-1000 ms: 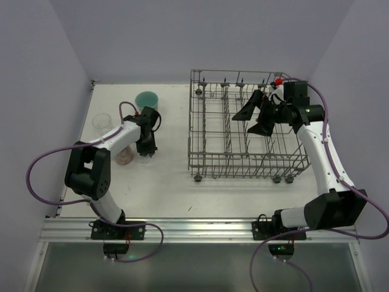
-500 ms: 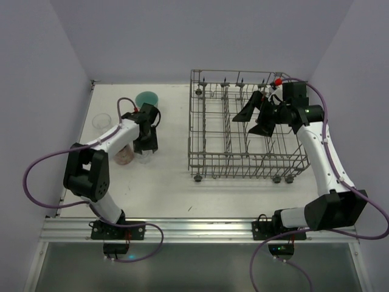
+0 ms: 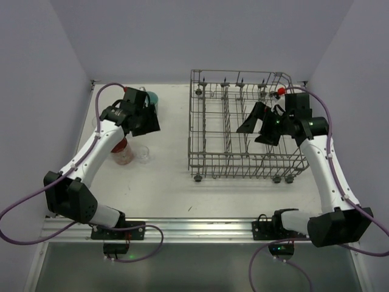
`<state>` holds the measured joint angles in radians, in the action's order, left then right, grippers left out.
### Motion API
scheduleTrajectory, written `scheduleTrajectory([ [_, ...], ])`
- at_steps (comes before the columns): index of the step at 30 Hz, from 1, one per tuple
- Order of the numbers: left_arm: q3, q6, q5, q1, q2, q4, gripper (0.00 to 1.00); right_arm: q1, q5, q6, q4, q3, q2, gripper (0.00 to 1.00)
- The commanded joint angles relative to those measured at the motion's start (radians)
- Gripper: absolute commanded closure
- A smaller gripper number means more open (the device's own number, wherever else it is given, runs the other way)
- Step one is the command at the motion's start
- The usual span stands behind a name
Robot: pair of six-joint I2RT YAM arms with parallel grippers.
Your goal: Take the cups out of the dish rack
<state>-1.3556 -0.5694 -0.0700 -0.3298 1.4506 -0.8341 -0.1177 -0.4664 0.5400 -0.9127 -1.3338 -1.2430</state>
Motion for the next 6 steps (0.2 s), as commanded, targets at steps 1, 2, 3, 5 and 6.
scheduleTrajectory([
  [1,0.003,-0.037,0.093,-0.003,-0.045,0.038,0.38,-0.003,-0.012,-0.035,0.014,0.044,0.062,0.01],
  [2,0.012,-0.040,0.114,-0.003,-0.055,0.049,0.38,-0.003,-0.020,-0.038,0.020,0.070,0.074,0.01],
  [3,0.030,-0.043,0.125,-0.003,-0.065,0.053,0.38,-0.003,-0.031,-0.043,0.040,0.082,0.085,0.01],
  [5,0.050,-0.061,0.157,-0.003,-0.093,0.073,0.38,-0.003,-0.046,-0.052,0.054,0.114,0.114,0.01],
  [6,0.061,-0.066,0.174,-0.003,-0.104,0.081,0.38,-0.003,-0.048,-0.058,0.058,0.120,0.122,0.01],
])
